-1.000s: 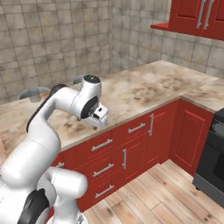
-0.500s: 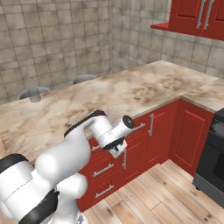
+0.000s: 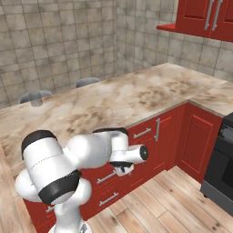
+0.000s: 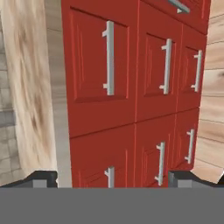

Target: Take a straw from the drawer in front and place it inside the glass cup on the dining counter.

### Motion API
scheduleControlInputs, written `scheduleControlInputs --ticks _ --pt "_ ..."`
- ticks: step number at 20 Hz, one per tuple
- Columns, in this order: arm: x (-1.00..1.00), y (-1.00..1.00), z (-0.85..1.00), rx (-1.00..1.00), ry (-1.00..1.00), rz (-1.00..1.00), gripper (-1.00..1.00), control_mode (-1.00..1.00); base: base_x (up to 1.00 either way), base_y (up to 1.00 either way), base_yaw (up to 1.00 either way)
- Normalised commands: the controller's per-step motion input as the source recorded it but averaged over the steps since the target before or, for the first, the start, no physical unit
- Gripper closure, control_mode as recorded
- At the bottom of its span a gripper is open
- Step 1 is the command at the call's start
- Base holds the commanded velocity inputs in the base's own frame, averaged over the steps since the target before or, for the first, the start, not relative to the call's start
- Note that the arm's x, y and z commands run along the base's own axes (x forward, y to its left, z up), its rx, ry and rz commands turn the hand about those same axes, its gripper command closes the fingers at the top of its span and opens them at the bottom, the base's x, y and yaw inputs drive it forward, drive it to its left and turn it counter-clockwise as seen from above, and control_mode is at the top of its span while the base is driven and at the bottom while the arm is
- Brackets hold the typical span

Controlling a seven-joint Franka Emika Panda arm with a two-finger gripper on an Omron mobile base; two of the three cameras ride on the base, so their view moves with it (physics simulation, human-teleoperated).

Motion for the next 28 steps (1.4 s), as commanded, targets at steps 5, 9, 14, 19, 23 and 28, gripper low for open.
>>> scheduleControlInputs --ticks 5,9,14,19,23,28 --pt "0.20 0.11 -0.41 0.25 0.00 0.00 -1.00 -1.00 0.00 0.00 0.00" --pt "0.32 0.41 -0.24 0.17 0.00 0.00 -1.00 -1.00 0.00 0.00 0.00" --pt "0.26 0.31 -0.21 0.14 0.00 0.00 -1.00 -1.00 0.00 0.00 0.00" --pt "0.17 0.15 -0.13 0.13 0.00 0.00 -1.00 -1.00 0.00 0.00 0.00" --pt "0.13 0.09 -0.17 0.10 0.00 0.00 -1.00 -1.00 0.00 0.00 0.00" --pt "0.18 0.02 -0.10 0.09 0.00 0.00 -1.00 -1.00 0.00 0.00 0.00"
